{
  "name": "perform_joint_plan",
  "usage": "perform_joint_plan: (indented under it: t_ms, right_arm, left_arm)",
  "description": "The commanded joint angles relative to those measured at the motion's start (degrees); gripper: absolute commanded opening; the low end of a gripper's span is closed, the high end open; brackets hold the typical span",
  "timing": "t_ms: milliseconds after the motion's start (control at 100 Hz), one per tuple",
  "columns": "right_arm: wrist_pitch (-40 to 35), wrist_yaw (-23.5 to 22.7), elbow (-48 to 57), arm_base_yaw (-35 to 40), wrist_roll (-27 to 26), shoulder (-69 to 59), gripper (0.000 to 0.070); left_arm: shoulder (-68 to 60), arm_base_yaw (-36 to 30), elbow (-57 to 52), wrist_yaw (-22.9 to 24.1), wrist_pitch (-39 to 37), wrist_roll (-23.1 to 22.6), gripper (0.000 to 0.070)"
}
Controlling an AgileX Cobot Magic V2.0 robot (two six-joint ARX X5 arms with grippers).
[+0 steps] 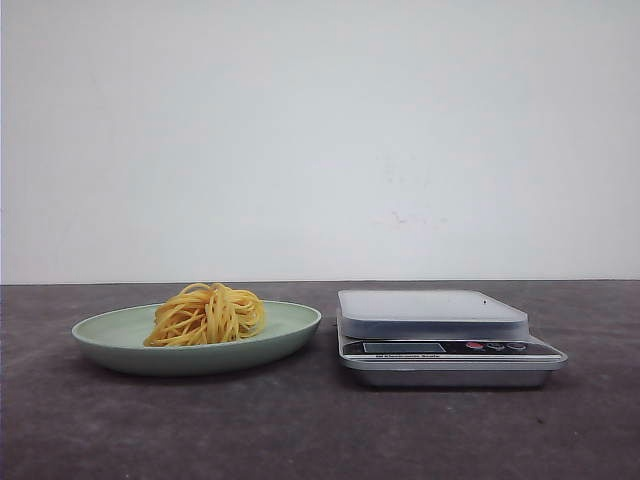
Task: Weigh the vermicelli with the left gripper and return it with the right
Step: 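Lower the left gripper over the vermicelli bundle and grasp it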
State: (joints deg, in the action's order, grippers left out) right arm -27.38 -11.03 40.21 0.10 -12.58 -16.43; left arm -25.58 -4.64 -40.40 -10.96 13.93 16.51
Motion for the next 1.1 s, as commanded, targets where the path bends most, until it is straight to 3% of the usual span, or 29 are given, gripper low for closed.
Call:
perform_joint_plan:
  t_ms: [0, 230, 340, 440, 610, 1090]
  right_arm:
    - [-1.0, -1.1, 3.5, 0.2, 1.7, -2.8, 0.0472]
    - [-2.9, -4.0, 10.3, 0.2, 2.5, -10.5, 0.0472]
    - [-2.8, -4.2, 11.0, 0.2, 2.5, -12.1, 0.0472]
    - [-3.5, -4.2, 11.0, 0.2, 2.5, -13.2, 0.0472]
    - [-5.8, -4.0, 11.0, 0.2, 2.8, -14.3, 0.0472]
    - [-7.9, -4.0, 11.0, 0.2, 2.9, -14.3, 0.0472]
  left_arm:
    - [-4.5, -0.7, -3.6, -1.0, -0.5, -0.6, 0.0458]
    - [-26.3, -6.7, -14.1, -0.4, 5.9, -1.2, 0.0457]
    - [-36.1, -11.3, -15.8, 2.6, 5.7, -1.2, 0.0454]
    - [-44.4, -15.6, -16.2, 7.8, 5.0, -1.8, 0.0392]
    - [-54.9, -19.8, -16.3, 8.9, 3.0, -1.5, 0.0393]
    - [-66.0, -30.3, -16.3, 17.2, 2.4, -0.4, 0.0394]
